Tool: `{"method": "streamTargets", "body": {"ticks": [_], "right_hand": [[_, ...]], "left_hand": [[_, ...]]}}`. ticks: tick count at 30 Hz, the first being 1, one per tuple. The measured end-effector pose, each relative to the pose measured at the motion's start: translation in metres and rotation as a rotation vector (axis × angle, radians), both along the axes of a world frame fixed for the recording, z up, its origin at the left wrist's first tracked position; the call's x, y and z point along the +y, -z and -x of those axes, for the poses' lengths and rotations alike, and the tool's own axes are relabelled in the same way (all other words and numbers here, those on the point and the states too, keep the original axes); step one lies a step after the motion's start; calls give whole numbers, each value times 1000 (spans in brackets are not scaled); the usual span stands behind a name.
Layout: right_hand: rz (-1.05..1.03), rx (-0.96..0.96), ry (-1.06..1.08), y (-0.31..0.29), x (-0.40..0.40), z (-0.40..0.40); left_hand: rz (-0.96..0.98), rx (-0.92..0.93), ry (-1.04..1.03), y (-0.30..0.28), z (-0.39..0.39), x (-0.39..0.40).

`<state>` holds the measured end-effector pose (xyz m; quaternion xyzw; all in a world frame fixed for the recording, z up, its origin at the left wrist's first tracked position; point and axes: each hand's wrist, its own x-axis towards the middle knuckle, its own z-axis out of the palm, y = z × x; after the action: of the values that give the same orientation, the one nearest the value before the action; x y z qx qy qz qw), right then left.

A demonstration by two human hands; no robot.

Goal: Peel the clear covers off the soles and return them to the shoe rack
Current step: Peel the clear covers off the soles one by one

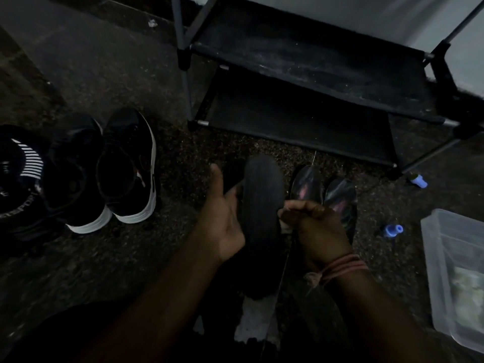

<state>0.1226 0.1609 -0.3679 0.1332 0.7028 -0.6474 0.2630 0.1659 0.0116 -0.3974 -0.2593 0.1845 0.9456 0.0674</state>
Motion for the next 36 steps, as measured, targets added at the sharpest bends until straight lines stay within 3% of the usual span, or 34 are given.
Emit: {"method": "streamTargets", "body": {"ticks": [6, 12, 15, 22, 24, 27, 29, 31, 34, 36], "right_hand": [[146, -62, 197, 5, 6, 3], [-253, 468, -32, 0, 3, -2], [-453, 742, -45, 0, 6, -5], [-525, 1009, -53, -10, 1, -13], [-567, 1067, -162, -7, 1, -10], [-566, 1028, -519, -1, -4, -19], [-609, 893, -677, -3, -8, -28], [-521, 681, -764, -11, -9, -29], [-463, 413, -677, -20, 3, -7], [-632, 451, -540, -10, 21, 15]], "left_hand": [[17, 23, 331, -7, -8, 16], [-19, -6, 270, -9, -7, 14], [-21, -13, 246, -3, -5, 16], [-49, 1, 208, 5, -5, 17], [-8, -21, 215, 4, -4, 18], [40, -67, 232, 6, -5, 23], [83, -127, 255, 13, -5, 26], [108, -178, 285, 15, -7, 29], [103, -185, 262, 13, -7, 32], [90, -169, 248, 11, -6, 34]]}}
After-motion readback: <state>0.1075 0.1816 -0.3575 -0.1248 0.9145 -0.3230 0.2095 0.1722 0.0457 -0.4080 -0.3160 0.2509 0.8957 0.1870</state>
